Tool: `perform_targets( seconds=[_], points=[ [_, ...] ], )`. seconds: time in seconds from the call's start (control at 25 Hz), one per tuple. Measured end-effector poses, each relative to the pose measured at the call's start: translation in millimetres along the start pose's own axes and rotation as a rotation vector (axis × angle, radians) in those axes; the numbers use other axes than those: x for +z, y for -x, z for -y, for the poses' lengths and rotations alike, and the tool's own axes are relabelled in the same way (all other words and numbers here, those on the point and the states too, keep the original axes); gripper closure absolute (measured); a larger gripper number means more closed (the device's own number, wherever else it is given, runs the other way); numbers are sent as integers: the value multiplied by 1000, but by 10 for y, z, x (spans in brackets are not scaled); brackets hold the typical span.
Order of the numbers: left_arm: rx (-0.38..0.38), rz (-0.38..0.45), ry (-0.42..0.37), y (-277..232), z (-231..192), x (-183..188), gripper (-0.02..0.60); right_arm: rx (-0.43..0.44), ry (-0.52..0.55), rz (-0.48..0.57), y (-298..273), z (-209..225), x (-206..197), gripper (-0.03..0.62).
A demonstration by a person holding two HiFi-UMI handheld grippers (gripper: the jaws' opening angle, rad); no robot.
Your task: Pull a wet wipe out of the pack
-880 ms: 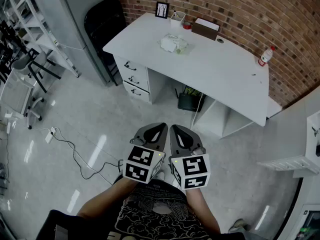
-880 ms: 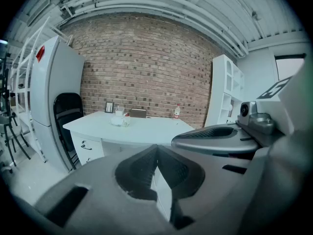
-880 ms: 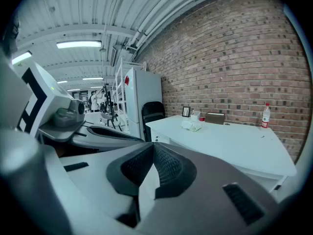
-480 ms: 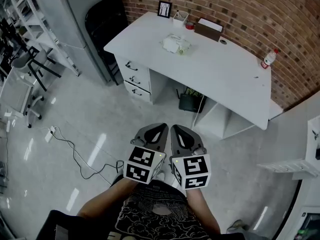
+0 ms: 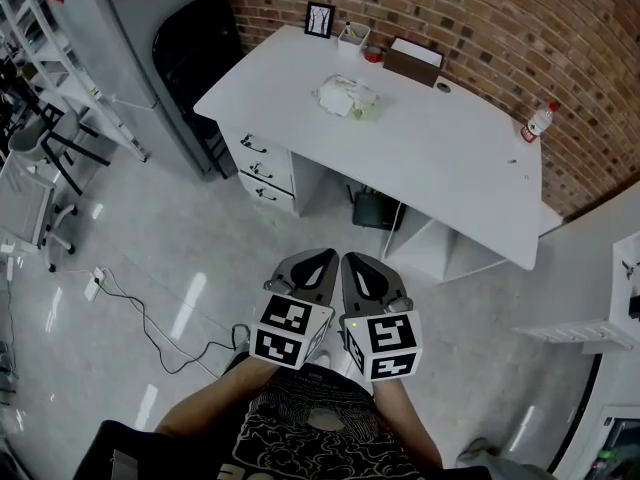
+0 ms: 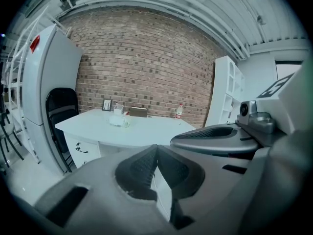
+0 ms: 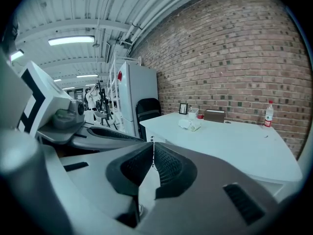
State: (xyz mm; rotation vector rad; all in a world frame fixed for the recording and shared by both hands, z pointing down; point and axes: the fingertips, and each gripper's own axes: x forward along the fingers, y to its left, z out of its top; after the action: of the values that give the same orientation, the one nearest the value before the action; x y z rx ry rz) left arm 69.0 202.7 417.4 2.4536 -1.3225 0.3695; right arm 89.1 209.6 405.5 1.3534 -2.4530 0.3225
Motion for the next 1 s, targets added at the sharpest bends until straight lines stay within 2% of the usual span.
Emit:
perform_targets(
  seconds=[0.44, 1.0],
  points=[
    [-56, -15, -2, -453, -581, 342, 569, -52, -14, -26, -680, 220, 332, 576],
    [-145, -10, 4, -787, -1352, 726, 569, -130, -12, -56, -1475, 210, 769, 576]
  ],
)
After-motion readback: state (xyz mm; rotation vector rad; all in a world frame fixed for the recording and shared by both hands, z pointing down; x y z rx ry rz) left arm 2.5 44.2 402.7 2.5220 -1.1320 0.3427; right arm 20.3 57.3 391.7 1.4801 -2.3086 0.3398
